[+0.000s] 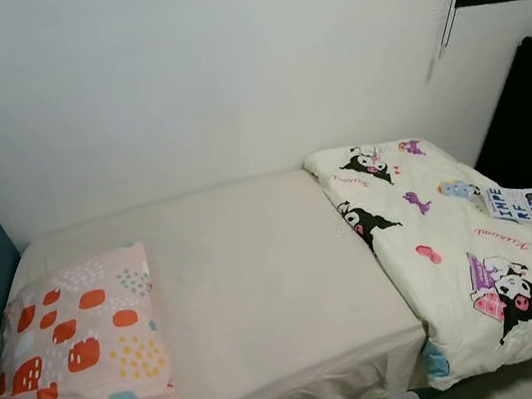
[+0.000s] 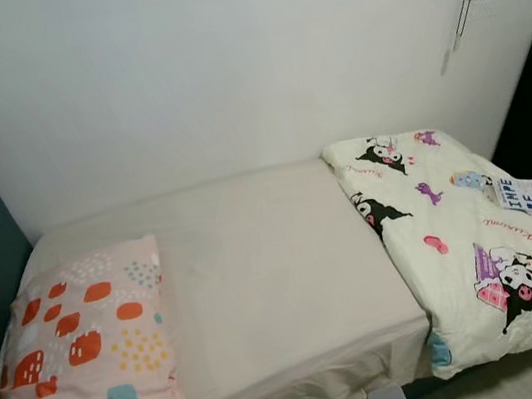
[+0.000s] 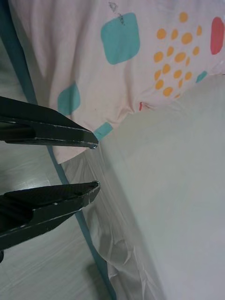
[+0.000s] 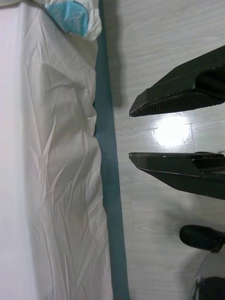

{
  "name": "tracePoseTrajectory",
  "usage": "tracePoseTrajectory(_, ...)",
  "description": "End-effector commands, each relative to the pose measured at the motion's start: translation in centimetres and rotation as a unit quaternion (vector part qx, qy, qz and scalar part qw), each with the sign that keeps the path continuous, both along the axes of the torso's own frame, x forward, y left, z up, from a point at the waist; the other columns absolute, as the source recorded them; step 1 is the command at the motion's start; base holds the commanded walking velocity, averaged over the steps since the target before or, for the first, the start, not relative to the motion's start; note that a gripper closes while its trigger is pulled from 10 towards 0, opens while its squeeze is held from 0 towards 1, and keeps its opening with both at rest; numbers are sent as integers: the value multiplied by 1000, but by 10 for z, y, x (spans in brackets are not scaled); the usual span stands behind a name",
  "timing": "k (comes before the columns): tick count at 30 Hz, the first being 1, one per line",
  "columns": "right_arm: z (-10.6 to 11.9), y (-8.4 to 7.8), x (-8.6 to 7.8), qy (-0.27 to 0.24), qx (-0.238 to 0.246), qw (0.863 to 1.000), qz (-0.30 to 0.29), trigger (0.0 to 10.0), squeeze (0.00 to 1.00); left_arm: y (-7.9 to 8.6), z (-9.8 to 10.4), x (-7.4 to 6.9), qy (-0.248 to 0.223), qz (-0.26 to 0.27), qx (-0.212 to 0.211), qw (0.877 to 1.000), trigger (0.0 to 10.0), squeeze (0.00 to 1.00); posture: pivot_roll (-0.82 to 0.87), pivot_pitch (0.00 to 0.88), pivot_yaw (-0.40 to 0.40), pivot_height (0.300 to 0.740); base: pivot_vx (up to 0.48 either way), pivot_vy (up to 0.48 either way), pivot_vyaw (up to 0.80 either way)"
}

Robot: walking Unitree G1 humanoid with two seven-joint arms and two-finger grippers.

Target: Clean up the room

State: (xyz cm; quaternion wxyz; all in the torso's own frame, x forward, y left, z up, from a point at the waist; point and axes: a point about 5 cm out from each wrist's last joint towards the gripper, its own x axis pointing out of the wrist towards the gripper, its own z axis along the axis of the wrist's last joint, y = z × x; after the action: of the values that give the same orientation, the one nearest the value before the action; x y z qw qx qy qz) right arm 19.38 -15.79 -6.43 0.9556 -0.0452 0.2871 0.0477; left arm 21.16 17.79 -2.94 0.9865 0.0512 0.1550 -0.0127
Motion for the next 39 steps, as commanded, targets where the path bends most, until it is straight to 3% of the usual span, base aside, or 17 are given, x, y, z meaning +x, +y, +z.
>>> tracePoseTrajectory(1, -2, -1, -4, 6, -1, 1000, 1, 10000, 0, 2, -4, -6, 9, 4, 3, 1000, 10000, 0, 74, 10, -78, 740, 0, 0, 0)
tracePoseTrajectory(19, -2, -6, -4, 3, -4, 1000, -7, 10000, 0, 0, -6, -9, 16, 0, 3, 1000, 10000, 0, 71, 22, -75, 740, 0, 0, 0)
tracePoseTrajectory(39, -1, -1, -4, -1, 1, 1000, -5, 10000, 0, 1, -13, -16, 35, 6, 9, 999, 10000, 0, 69, 11, -73, 740, 0, 0, 0)
